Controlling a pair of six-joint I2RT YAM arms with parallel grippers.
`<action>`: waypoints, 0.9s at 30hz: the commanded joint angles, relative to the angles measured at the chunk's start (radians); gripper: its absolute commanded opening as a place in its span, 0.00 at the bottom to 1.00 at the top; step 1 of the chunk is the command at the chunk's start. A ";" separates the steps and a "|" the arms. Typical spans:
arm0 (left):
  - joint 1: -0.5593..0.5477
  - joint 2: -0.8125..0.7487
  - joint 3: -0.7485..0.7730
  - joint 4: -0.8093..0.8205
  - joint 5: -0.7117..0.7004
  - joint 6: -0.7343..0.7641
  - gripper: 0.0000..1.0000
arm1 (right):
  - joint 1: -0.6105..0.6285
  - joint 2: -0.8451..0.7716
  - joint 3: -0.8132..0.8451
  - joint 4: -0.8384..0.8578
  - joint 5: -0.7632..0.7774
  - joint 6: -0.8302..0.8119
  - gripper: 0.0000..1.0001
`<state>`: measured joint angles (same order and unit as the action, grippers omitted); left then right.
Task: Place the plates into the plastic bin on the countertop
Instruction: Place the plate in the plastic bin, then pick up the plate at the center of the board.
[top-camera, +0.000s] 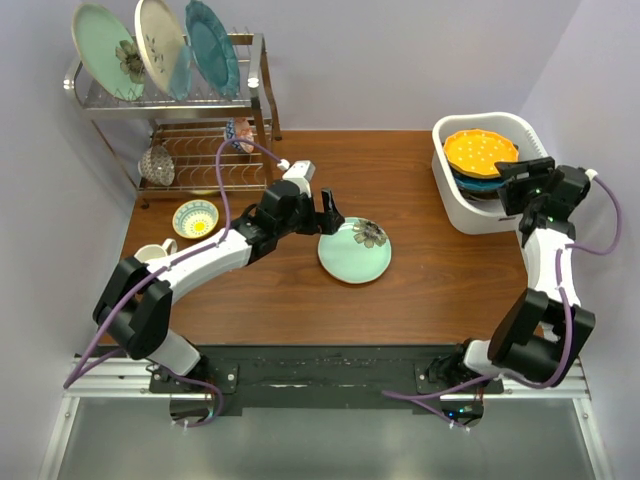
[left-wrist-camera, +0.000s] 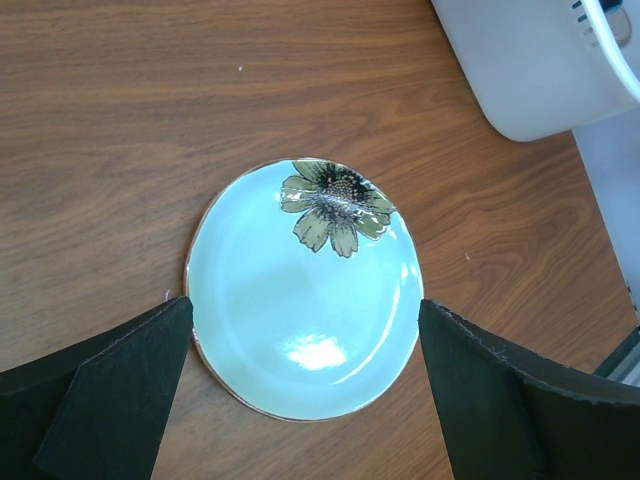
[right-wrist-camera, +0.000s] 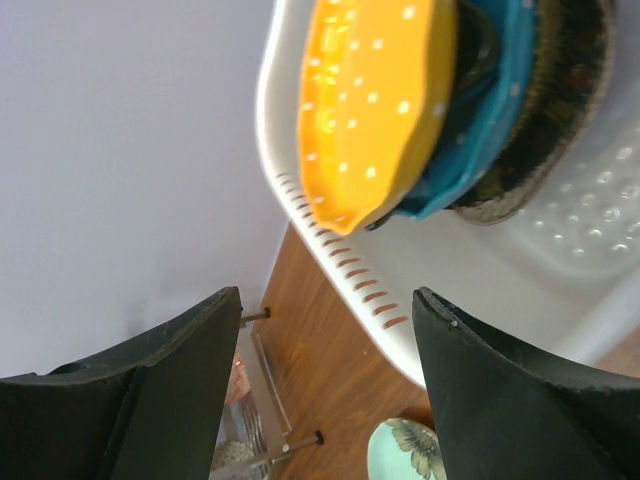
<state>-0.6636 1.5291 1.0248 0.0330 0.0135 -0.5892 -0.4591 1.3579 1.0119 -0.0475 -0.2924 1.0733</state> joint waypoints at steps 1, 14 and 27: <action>0.001 -0.024 0.018 -0.005 -0.047 0.040 1.00 | -0.004 -0.048 0.037 0.026 -0.094 -0.052 0.73; 0.041 0.042 0.026 -0.090 -0.031 0.068 1.00 | 0.112 -0.059 0.140 -0.146 -0.237 -0.229 0.74; 0.071 0.173 0.037 -0.139 -0.010 0.065 1.00 | 0.361 -0.054 0.096 -0.295 -0.159 -0.441 0.74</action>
<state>-0.6067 1.6875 1.0252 -0.1040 -0.0032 -0.5526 -0.1577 1.3151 1.1198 -0.2874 -0.4816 0.7326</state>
